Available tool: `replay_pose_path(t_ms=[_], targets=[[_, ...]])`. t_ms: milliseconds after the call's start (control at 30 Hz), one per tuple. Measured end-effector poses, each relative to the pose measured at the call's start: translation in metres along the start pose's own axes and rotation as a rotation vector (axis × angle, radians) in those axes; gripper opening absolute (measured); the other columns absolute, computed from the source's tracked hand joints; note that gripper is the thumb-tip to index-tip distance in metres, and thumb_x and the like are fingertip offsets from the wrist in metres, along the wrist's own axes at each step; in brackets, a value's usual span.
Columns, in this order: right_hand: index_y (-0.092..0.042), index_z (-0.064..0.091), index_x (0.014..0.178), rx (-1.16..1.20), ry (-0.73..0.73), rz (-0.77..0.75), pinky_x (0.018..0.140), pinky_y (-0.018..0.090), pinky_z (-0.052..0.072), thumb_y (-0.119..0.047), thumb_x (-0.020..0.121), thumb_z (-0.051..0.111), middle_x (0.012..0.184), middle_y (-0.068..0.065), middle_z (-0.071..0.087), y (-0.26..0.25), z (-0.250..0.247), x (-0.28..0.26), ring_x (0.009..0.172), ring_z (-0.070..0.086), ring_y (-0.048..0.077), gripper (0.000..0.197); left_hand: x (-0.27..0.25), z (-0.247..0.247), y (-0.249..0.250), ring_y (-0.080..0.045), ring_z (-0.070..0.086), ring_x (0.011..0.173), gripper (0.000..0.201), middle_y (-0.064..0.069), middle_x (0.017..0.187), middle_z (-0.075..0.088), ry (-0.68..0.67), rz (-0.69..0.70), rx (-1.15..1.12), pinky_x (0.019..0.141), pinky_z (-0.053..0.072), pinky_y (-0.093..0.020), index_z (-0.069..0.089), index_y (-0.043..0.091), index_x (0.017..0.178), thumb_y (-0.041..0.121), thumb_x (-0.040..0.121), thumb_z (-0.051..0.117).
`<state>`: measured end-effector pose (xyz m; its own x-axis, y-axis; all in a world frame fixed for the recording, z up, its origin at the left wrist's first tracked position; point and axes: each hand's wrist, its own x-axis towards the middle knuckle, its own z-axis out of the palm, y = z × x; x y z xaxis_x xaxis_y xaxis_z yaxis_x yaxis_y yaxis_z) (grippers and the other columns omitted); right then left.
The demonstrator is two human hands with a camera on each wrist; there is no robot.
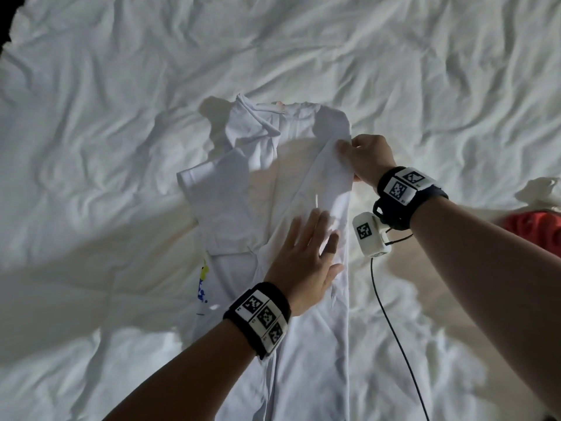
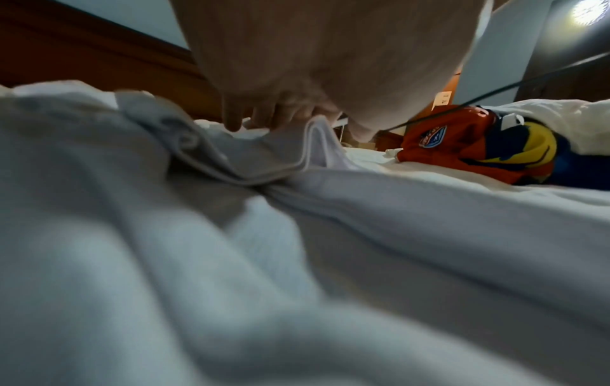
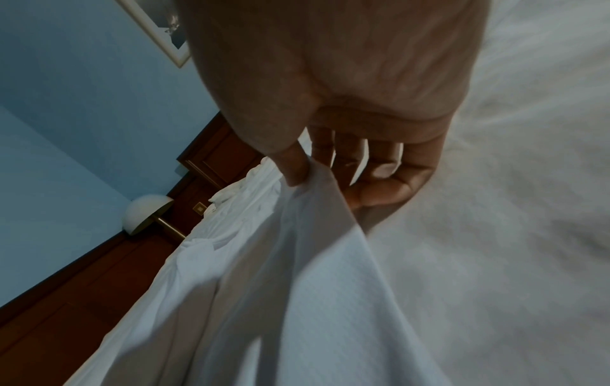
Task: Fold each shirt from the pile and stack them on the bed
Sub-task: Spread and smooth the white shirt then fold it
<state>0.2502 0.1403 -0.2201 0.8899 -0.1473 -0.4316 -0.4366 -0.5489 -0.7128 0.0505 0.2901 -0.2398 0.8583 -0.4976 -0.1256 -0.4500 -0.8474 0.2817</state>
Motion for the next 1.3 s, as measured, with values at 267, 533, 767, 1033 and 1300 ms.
replay_pose_path(t_ms=[267, 533, 767, 1033, 1300], targets=[[-0.005, 0.068, 0.092, -0.041, -0.002, -0.08, 0.083, 0.042, 0.053, -0.043, 0.095, 0.056, 0.088, 0.009, 0.069, -0.005, 0.006, 0.018, 0.088, 0.065, 0.033, 0.04, 0.002, 0.017, -0.001, -0.036, -0.015, 0.156, 0.075, -0.024, 0.168, -0.009, -0.166, -0.041, 0.039, 0.125, 0.003, -0.058, 0.005, 0.01, 0.164, 0.055, 0.106, 0.019], [-0.011, 0.069, 0.09, -0.032, 0.032, -0.014, 0.087, 0.038, 0.053, -0.037, 0.095, 0.055, 0.092, 0.008, 0.069, -0.022, 0.01, 0.057, 0.101, 0.067, 0.034, 0.03, -0.001, 0.02, -0.003, -0.035, -0.028, 0.153, 0.078, -0.021, 0.165, -0.026, -0.21, -0.024, 0.081, 0.126, -0.001, -0.057, -0.013, 0.012, 0.162, 0.059, 0.106, 0.014], [-0.017, 0.043, 0.145, -0.224, 0.278, -0.236, 0.11, 0.043, 0.032, -0.035, 0.102, 0.049, 0.151, 0.006, 0.044, -0.021, 0.003, 0.015, 0.138, 0.039, 0.029, 0.048, -0.004, 0.002, 0.005, -0.038, -0.007, 0.157, 0.072, -0.023, 0.17, 0.001, -0.057, -0.069, -0.019, 0.124, 0.007, -0.062, 0.012, 0.009, 0.164, 0.046, 0.104, 0.027], [-0.018, -0.015, 0.161, -0.787, -0.253, -0.477, 0.127, 0.051, -0.002, -0.048, 0.107, 0.023, 0.167, 0.005, -0.026, 0.084, 0.034, -0.116, 0.153, -0.026, 0.02, 0.072, -0.034, 0.008, -0.012, -0.037, 0.008, 0.158, 0.066, -0.024, 0.167, 0.017, -0.054, -0.259, -0.034, 0.123, 0.008, -0.065, 0.033, 0.0, 0.156, 0.039, 0.104, 0.033], [-0.008, -0.001, 0.162, -0.755, -0.108, -0.529, 0.126, 0.052, -0.004, -0.048, 0.107, 0.021, 0.168, 0.012, -0.017, 0.078, 0.048, -0.149, 0.155, -0.02, 0.026, 0.072, -0.045, -0.014, -0.026, -0.039, 0.004, 0.157, 0.058, -0.023, 0.168, 0.014, 0.125, -0.276, -0.005, 0.123, 0.007, -0.066, 0.038, 0.008, 0.157, 0.027, 0.101, 0.038]])
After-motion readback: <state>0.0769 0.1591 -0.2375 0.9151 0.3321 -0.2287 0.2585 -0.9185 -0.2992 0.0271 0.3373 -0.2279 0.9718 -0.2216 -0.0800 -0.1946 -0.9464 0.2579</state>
